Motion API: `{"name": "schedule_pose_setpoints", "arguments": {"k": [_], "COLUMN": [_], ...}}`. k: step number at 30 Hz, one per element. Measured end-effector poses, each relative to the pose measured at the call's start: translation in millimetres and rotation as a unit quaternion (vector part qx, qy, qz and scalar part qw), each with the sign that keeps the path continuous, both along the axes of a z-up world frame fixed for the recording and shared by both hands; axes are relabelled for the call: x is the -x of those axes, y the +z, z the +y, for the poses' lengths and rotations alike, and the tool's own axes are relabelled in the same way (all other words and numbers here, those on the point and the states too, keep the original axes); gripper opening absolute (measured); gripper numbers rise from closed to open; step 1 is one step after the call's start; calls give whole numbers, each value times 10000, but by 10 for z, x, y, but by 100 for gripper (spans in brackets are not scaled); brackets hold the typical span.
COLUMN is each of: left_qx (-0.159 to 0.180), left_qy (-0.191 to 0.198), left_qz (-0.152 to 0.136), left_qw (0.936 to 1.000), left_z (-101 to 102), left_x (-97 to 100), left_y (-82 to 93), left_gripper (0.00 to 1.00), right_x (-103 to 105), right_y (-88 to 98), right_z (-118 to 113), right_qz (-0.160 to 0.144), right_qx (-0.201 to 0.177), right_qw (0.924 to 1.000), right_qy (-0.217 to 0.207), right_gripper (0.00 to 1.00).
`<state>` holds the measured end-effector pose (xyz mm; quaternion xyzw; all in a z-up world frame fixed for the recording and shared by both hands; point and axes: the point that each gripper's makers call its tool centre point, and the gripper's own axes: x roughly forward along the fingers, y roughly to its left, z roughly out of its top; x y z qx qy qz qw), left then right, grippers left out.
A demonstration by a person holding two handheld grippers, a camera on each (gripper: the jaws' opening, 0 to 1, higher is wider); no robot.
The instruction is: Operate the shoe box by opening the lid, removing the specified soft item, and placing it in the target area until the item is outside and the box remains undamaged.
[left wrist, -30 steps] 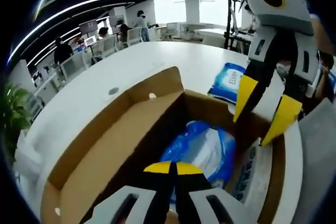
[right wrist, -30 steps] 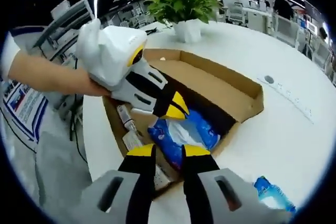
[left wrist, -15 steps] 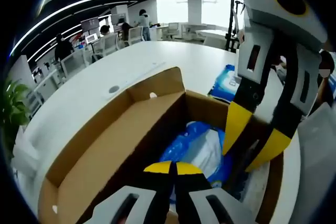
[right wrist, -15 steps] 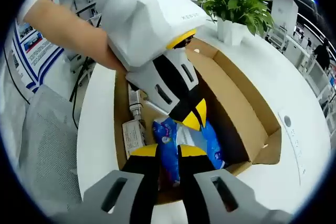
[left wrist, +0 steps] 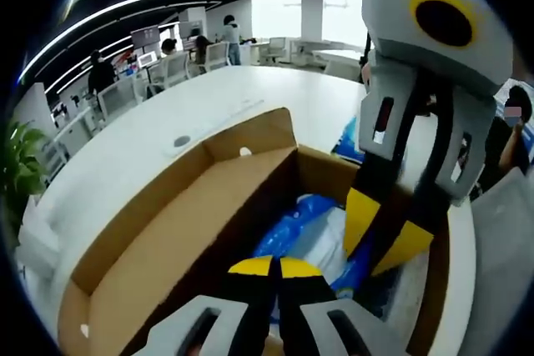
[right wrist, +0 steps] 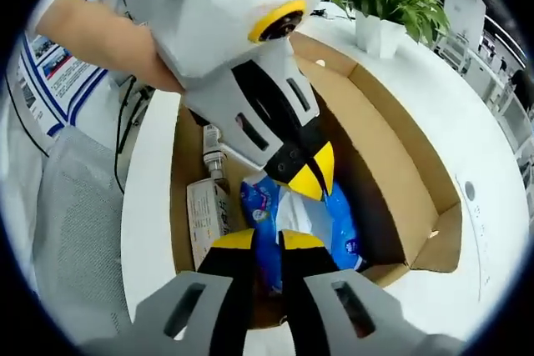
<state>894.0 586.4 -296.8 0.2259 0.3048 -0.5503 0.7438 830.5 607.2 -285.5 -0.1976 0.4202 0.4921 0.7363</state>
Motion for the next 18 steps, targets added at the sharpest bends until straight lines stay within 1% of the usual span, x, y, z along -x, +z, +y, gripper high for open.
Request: {"name": "schedule_pose_setpoints", "arguments": {"k": [3, 6, 9, 13, 15, 18], "left_qx": [7, 9, 16, 18, 18, 28], "left_qy": [-5, -3, -1, 4, 12, 36], "left_qz": [5, 16, 33, 47, 56, 58], "left_qw": [10000, 10000, 10000, 10000, 10000, 10000], "left_z": [-4, -6, -6, -10, -12, -7], "left_x": [-7, -1, -2, 8, 4, -14], "left_y": [1, -2, -7, -5, -4, 5], "left_gripper": [0, 0, 0, 0, 0, 0], "right_x": [8, -23, -33, -47, -39, -49], "right_y": [-47, -85, -84, -98, -96, -70], "right_z": [-15, -46, -46, -59, -54, -50], "right_qz": [26, 73, 80, 30, 64, -4], "right_qx": [106, 120, 144, 162, 134, 107], "right_qw": [9999, 9999, 9998, 9997, 9997, 9998], "right_qy": [70, 85, 104, 163, 176, 187], "right_gripper": [9, 9, 6, 0, 0, 0]}}
